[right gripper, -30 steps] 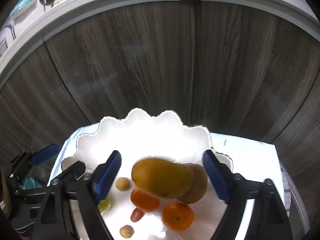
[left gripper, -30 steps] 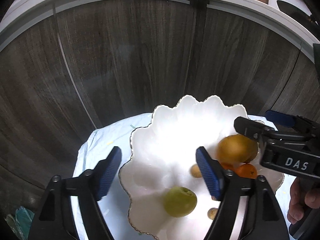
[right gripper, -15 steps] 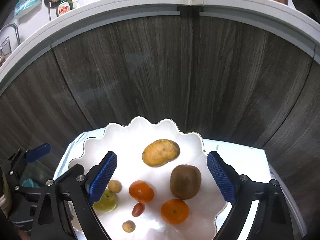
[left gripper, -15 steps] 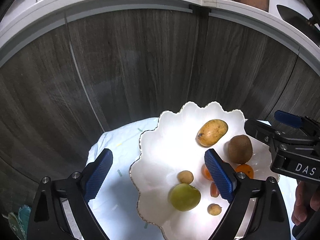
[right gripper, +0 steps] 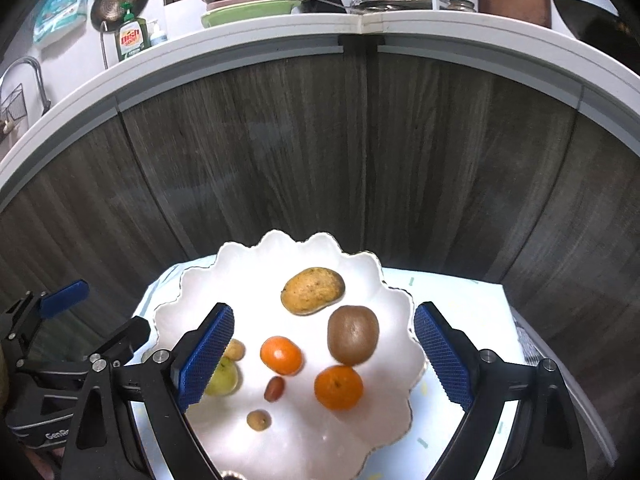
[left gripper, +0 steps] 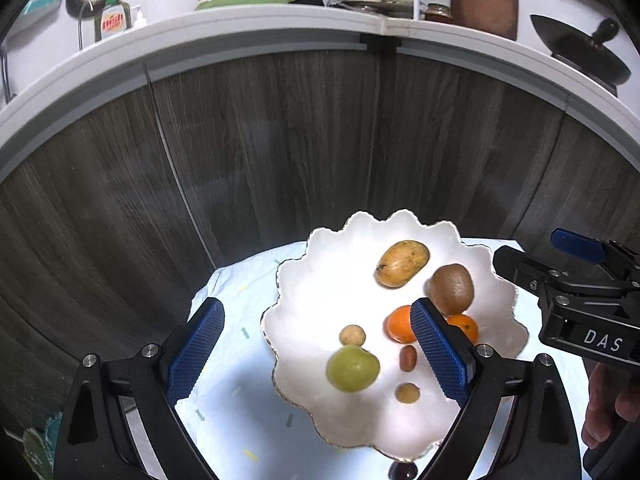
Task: Organize fruits
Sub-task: 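Withdraw both open tools from the bowl toward the dark plum and red date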
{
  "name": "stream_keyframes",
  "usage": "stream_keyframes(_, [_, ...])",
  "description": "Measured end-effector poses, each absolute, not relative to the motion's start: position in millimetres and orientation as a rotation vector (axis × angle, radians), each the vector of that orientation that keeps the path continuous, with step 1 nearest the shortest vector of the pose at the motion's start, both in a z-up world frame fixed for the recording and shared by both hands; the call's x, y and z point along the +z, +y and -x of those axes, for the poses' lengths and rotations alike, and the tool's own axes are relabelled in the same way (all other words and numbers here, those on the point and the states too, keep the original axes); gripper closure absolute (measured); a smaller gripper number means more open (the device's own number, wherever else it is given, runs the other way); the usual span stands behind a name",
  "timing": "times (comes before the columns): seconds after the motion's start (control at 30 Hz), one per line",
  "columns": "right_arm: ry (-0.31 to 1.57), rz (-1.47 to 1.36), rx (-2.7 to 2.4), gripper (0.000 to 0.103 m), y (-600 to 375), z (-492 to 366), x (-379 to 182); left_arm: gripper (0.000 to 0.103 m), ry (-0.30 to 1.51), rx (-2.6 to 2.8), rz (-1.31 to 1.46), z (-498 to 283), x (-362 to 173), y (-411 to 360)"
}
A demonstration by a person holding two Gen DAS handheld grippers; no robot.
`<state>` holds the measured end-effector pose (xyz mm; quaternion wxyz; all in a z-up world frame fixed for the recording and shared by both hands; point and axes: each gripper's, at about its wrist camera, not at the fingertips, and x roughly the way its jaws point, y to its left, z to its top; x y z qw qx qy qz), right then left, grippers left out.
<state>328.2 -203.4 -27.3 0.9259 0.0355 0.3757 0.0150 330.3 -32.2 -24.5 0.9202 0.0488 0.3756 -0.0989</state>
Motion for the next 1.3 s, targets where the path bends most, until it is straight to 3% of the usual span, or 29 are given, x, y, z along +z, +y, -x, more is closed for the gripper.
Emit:
stream_keyframes(0.63, [0.729, -0.109, 0.019, 0.011, -215, -266, -25, 0.008, 0.728, -0.210, -0.135, -265, -17, -40])
stream_keyframes(1.3, [0.672, -0.008, 0.040, 0.011, -206, -200, -61, 0.008, 0.704, -0.258, -0.148, -194, -58, -38])
